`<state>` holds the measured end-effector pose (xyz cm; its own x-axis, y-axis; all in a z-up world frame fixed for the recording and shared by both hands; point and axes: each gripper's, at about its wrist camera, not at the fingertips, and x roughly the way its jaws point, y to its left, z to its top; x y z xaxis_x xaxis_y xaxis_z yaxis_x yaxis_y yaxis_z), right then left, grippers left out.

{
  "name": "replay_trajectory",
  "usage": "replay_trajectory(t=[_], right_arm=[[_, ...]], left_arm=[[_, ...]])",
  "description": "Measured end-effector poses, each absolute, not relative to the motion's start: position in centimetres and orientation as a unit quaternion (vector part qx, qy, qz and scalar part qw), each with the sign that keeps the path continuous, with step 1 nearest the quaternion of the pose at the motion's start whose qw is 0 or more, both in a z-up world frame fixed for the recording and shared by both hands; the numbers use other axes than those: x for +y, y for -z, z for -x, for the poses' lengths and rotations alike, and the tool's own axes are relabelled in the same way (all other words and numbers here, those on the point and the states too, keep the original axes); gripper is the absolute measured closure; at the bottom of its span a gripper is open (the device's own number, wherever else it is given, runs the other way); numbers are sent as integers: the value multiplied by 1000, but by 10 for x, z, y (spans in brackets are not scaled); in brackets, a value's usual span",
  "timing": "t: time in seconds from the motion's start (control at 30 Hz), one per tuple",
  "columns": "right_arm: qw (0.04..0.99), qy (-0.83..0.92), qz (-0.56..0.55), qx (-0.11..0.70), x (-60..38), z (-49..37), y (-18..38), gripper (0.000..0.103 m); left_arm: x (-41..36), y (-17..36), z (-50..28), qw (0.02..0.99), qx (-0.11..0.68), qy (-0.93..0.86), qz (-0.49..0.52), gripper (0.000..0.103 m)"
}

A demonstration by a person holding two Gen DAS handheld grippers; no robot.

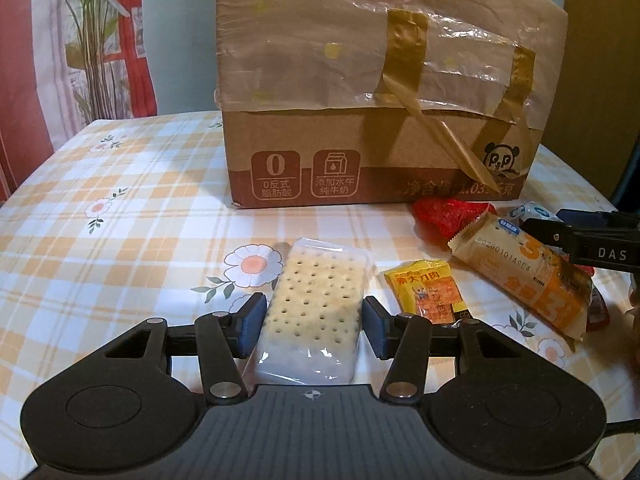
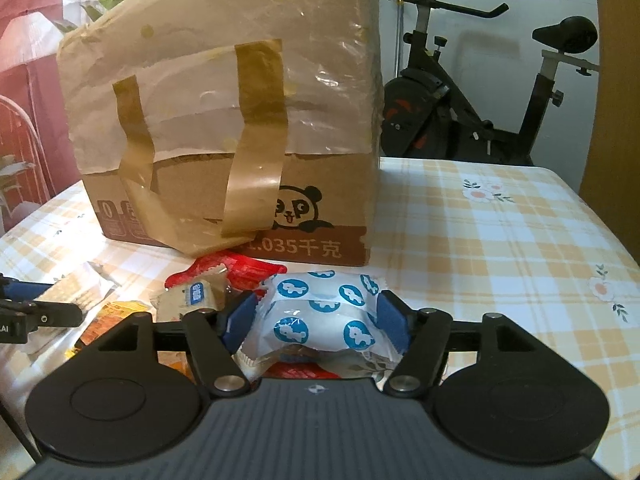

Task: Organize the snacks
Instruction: 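Close the left tool on the white cracker packet, then lift both packets and carry them over the paper bag opening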

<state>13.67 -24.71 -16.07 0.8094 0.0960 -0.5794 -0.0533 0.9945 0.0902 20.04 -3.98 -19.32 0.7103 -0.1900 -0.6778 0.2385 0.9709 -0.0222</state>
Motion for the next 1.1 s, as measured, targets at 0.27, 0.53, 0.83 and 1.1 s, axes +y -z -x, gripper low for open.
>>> replay_trajectory(t=[0.27, 0.53, 0.83, 1.1], right_arm=[[946, -16, -32, 322, -248, -141, 164, 23], [940, -8, -49, 339, -254, -147, 167, 20], [946, -25, -59, 316, -256, -141, 164, 43], [956, -21, -75, 284, -262, -121, 151, 44]], left_arm=[[-40, 194, -199, 925, 361, 114, -37, 49], [-40, 194, -199, 925, 360, 115, -36, 49], [-33, 191, -201, 922, 364, 130, -5, 52], [-25, 177, -190, 927, 349, 141, 10, 52]])
